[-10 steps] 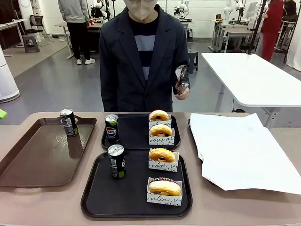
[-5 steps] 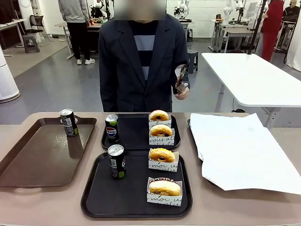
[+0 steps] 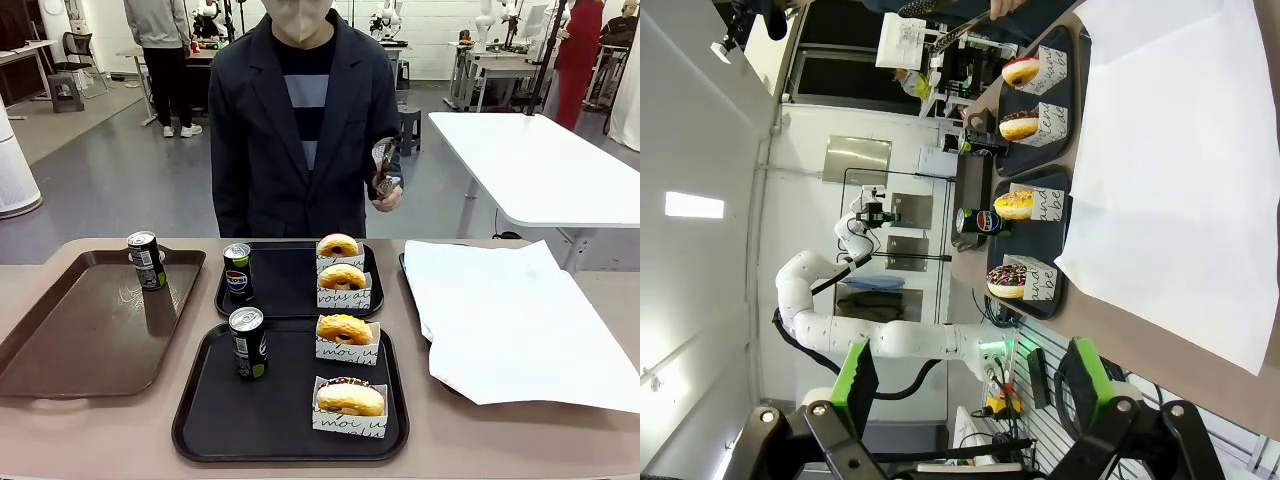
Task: Set up donuts and drinks on trays.
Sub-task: Pick up one Pepsi coke from the Handle tray and place it on the Flat Tray without a Pepsi coke.
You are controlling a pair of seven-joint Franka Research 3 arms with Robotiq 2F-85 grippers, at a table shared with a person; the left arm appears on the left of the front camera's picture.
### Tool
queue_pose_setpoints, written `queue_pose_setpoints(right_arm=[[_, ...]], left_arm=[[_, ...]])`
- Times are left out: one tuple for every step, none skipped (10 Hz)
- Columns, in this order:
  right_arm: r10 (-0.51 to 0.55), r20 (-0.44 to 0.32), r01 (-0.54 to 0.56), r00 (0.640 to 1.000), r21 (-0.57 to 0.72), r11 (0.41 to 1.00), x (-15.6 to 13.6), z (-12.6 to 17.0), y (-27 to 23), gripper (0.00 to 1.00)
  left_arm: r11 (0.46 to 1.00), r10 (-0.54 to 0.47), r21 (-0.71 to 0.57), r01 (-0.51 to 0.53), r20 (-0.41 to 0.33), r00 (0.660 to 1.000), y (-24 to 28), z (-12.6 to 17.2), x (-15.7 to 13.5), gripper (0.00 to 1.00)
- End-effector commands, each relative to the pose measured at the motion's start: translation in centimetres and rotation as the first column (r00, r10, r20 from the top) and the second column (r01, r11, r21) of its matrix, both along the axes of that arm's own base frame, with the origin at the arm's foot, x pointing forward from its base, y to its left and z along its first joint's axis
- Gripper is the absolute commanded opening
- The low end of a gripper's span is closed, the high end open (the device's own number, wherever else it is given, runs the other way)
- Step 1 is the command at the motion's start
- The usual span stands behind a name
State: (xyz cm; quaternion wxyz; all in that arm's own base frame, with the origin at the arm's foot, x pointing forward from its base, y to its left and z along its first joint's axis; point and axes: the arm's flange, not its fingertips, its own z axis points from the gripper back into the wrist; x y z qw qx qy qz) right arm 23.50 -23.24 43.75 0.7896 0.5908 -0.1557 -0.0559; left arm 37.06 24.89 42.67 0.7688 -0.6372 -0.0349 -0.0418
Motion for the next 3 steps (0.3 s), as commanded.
queue_pose_setpoints(right_arm=[[-0.001, 0.029, 0.000, 1.000, 0.017, 1.000, 0.21, 0.15, -0.02, 1.00], [-0.001, 0.029, 0.000, 1.000, 0.017, 1.000, 0.21, 0.15, -0.02, 1.00], [-0.001, 0.029, 0.000, 1.000, 0.017, 1.000, 0.21, 0.15, -0.02, 1.00]], left_arm=[[1.000, -0.010, -0.015, 0.010, -0.005, 1.000, -0.63, -0.34, 0.10, 1.00], [1.000, -0.010, -0.015, 0.010, -0.005, 1.000, -0.63, -0.34, 0.10, 1.00], [1.000, -0.010, -0.015, 0.010, -0.005, 1.000, -0.63, -0.34, 0.10, 1.00]])
